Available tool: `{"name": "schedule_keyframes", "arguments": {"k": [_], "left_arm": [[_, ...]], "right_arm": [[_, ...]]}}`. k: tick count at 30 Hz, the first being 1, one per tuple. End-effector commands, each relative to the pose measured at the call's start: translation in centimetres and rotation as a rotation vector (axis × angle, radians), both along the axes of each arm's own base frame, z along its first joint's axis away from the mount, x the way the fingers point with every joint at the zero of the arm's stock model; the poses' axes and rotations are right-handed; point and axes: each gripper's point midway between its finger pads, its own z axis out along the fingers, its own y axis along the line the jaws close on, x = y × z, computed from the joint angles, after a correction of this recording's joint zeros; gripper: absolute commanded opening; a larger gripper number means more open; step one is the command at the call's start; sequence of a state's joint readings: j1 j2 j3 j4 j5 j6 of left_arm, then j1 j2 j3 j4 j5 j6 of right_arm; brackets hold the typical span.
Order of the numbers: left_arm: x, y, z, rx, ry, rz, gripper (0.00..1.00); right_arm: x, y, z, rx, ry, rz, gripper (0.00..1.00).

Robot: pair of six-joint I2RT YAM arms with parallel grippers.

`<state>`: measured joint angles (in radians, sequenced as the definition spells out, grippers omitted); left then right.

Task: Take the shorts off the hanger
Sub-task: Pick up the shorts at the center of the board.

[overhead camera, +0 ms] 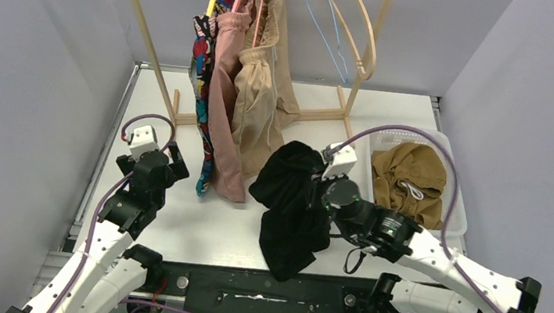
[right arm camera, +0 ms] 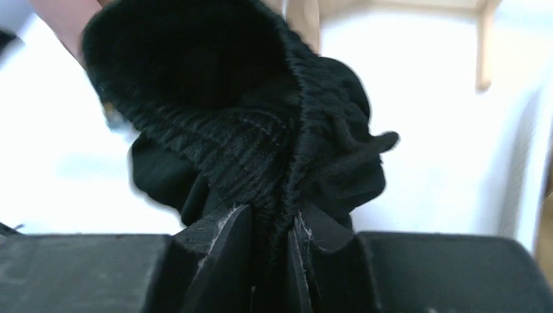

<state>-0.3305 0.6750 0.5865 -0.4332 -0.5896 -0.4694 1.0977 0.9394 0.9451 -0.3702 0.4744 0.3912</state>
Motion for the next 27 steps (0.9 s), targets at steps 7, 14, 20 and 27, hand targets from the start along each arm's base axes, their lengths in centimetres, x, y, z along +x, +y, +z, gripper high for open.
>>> {"name": "schedule_keyframes", "arguments": {"k": [7, 14, 20, 27], "left_arm": [[1.2, -0.5, 2.2, -0.028, -0.060, -0.008, 0.91], [1.1, -0.5, 2.3, -0.027, -0.061, -0.007, 0.91], [0.9, -0.2, 2.4, -0.025, -0.070, 0.002, 0.91], [1.1, -0.3, 2.4, -0.027, -0.068, -0.002, 0.91]], "right_arm": [[-5.3, 1.5, -16.5, -0.023, 0.539, -0.007, 0.46], [-2.1, -1.2, -16.4, -0.247, 0.466, -0.219, 0.86], [-3.0, 0.5, -19.3, -0.264, 0.545, -0.177, 0.98], [-5.1, 0.9, -26.2, -0.334, 0.687, -0.164, 0.97]]}}
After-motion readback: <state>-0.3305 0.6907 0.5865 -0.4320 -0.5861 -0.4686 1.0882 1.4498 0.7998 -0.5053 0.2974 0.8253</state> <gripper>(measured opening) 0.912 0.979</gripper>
